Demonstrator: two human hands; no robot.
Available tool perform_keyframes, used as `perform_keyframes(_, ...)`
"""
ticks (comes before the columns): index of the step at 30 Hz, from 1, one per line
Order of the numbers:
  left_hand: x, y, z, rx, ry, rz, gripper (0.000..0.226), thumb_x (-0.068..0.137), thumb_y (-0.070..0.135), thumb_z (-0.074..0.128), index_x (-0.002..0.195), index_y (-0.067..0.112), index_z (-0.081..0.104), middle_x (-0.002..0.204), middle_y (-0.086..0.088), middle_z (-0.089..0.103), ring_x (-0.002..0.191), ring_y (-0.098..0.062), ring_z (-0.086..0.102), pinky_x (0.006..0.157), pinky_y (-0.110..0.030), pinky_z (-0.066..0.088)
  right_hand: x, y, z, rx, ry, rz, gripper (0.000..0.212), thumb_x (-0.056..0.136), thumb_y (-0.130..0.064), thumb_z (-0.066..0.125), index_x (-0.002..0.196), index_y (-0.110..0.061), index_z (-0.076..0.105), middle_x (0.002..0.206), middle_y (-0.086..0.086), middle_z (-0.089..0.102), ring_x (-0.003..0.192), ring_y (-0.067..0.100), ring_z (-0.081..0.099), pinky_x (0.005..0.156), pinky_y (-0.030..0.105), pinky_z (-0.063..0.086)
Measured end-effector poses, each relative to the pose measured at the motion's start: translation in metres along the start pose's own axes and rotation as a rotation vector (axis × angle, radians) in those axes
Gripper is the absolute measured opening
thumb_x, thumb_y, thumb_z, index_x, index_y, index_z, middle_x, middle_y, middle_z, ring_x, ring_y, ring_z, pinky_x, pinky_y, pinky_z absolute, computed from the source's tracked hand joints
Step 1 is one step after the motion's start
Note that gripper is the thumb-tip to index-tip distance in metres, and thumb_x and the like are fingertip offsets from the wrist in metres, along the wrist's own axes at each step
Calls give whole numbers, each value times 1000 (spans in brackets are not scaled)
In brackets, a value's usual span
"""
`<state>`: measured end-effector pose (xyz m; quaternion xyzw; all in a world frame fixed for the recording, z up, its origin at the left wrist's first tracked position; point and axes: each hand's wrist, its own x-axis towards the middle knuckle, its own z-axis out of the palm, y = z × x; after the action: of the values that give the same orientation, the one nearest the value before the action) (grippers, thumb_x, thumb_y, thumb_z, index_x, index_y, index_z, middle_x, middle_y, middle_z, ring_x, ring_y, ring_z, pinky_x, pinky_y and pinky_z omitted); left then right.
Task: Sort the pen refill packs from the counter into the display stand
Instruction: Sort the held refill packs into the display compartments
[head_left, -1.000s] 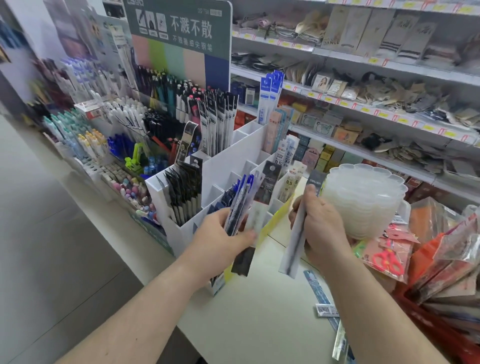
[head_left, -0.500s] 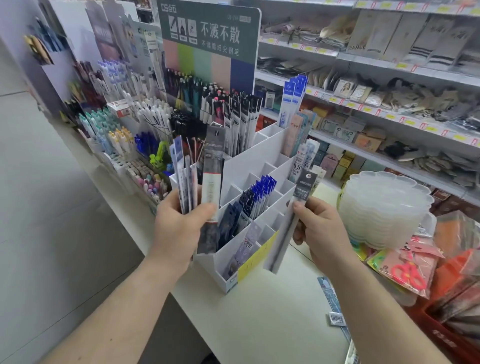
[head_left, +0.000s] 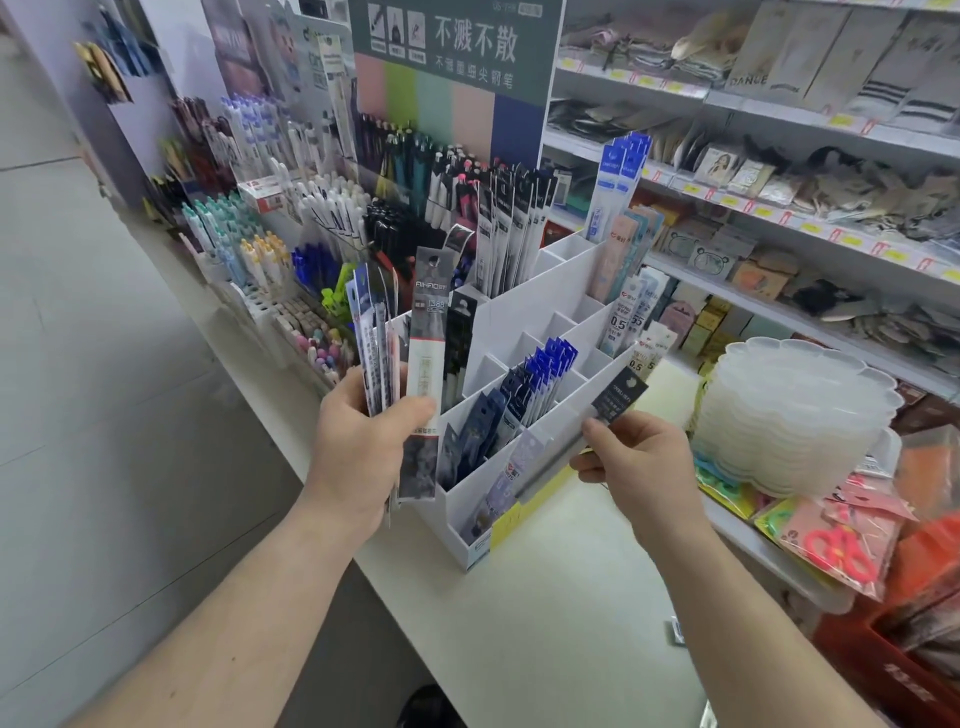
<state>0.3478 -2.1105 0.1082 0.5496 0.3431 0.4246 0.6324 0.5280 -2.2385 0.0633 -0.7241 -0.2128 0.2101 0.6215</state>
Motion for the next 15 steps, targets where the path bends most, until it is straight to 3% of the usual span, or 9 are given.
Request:
perform_keyframes(5,1,2,1,-14,-41,7,23,68,10,68,76,30,75,79,8,75,77,-9,71,61,-22,55,11,6,-6,21,191,-28,17,94,-7,64,79,-15,69,57,-1,65,54,16,66,55,28,56)
perform_keyframes(10,-2,1,7,54,-107,4,22,67,16,69,80,33,76,85,5,76,87,-17,72,75,-35,58,22,32,-7,-134,344,-39,20,87,-18,66,68,-12,64,60,2,64,65,32,68,71,52,58)
perform_keyframes(15,-3,0,4,101,-88,17,27,85,-3,69,77,23,67,66,14,69,61,-2,63,48,-13,44,37,56,17,-115,200,80,20,92,-17,67,73,-23,69,67,3,71,66,20,72,77,51,60)
